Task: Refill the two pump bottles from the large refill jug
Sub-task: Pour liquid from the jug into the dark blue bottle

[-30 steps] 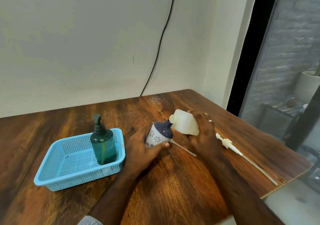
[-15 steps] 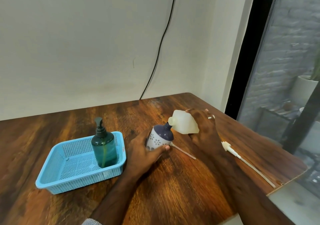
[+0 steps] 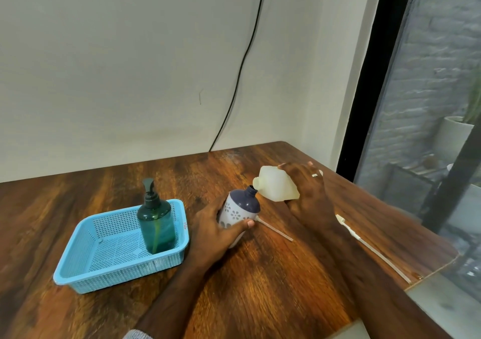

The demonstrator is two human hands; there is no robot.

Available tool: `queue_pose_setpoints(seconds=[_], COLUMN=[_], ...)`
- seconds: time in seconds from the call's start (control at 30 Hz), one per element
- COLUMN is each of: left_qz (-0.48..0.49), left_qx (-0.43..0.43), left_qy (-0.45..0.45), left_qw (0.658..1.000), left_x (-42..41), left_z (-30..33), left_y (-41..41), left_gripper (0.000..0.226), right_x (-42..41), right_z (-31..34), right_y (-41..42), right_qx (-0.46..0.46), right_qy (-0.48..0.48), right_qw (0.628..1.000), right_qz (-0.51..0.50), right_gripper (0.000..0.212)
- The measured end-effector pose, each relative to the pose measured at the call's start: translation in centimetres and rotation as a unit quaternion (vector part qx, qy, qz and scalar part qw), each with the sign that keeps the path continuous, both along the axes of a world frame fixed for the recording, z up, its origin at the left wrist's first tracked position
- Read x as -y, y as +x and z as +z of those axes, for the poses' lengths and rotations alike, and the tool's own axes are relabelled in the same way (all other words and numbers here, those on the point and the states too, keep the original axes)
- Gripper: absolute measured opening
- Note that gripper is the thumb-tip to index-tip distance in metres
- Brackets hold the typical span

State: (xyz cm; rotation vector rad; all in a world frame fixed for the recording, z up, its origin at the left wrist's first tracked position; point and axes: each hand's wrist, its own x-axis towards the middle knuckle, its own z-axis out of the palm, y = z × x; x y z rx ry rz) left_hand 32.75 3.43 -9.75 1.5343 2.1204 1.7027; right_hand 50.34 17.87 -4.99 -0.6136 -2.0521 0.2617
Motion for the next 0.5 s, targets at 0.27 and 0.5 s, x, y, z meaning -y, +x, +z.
queue_pose_setpoints(seconds=[0.27,0.5], left_qz=[-0.003,-0.002], left_qx=[0.006,0.008], left_qy=[0.002,0.002], left_qw=[1.0,1.0], left_x=[0.0,0.2], left_z=[0.0,0.2], left_y=[-0.1,0.0], left_gripper=[0.07,0.069], right_x=[-1.3,-1.9], right_z=[0.3,0.4], right_y=[-0.1,-0.1], right_qx=[0.033,0.053], right_qy=[0.064,0.07], right_qw=[0.997,0.996], right_qz=[0.006,0.015], right_gripper=[0.069,0.07])
